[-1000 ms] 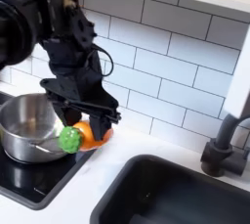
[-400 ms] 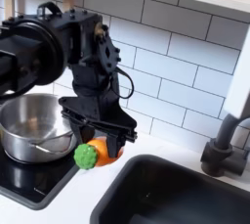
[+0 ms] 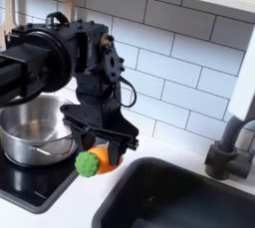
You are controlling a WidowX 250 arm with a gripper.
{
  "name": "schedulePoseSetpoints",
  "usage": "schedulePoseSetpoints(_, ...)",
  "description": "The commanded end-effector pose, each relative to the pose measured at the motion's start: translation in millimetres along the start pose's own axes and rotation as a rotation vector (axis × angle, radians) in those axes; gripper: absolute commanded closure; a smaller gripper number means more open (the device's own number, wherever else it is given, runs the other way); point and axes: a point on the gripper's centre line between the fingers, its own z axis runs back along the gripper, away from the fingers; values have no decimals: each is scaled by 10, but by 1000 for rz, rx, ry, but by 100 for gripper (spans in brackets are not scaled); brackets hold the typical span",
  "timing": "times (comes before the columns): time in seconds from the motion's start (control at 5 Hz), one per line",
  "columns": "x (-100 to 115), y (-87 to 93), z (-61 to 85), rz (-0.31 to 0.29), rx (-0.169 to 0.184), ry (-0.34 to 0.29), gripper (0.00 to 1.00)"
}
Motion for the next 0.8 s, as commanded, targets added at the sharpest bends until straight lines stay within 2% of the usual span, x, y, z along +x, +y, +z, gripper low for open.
schedulePoseSetpoints(0.0, -74, 73, -104, 13, 20, 25, 100)
schedulePoseSetpoints(0.6, -190, 117, -173, 54, 20, 60, 100)
